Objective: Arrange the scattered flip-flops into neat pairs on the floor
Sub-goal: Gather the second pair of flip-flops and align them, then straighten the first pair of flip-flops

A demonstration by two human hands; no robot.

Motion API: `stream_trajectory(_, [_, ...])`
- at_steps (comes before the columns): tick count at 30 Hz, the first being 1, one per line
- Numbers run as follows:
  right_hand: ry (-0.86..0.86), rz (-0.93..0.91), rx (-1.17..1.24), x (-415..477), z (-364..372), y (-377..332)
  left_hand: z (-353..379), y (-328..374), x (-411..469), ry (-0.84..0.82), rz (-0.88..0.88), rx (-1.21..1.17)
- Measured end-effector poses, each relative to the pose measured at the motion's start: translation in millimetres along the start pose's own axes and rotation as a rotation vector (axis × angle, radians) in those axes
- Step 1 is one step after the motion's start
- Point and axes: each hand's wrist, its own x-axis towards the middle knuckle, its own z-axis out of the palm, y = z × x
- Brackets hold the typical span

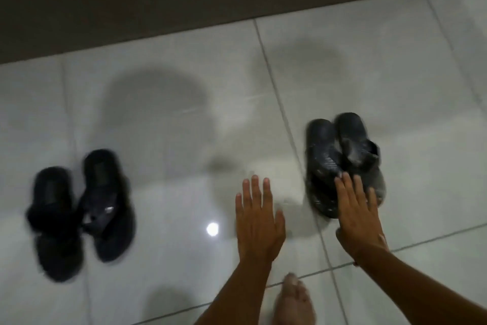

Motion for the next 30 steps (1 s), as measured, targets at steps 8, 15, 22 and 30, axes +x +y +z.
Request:
stream_trajectory(8, [-0.095,-0.51,0.267,-57,-21,-263,-181,-292,-67,-0.022,-0.177,0.23])
stream_trajectory(15, [-0.031,-0.705,0.256,-20,-8,-447,-195,-470,-88,-0.255,-0.191,0.403])
stream_trajectory(22, [-0.046,-0.661,0.191,-27,30,-509,-167,-532,-92,-0.215,-0.021,0.399])
stream_trajectory(30, [-0.139,-0.636,0.171,-86,46,-576,-179,-589,-140,-0.248,-0.059,0.416])
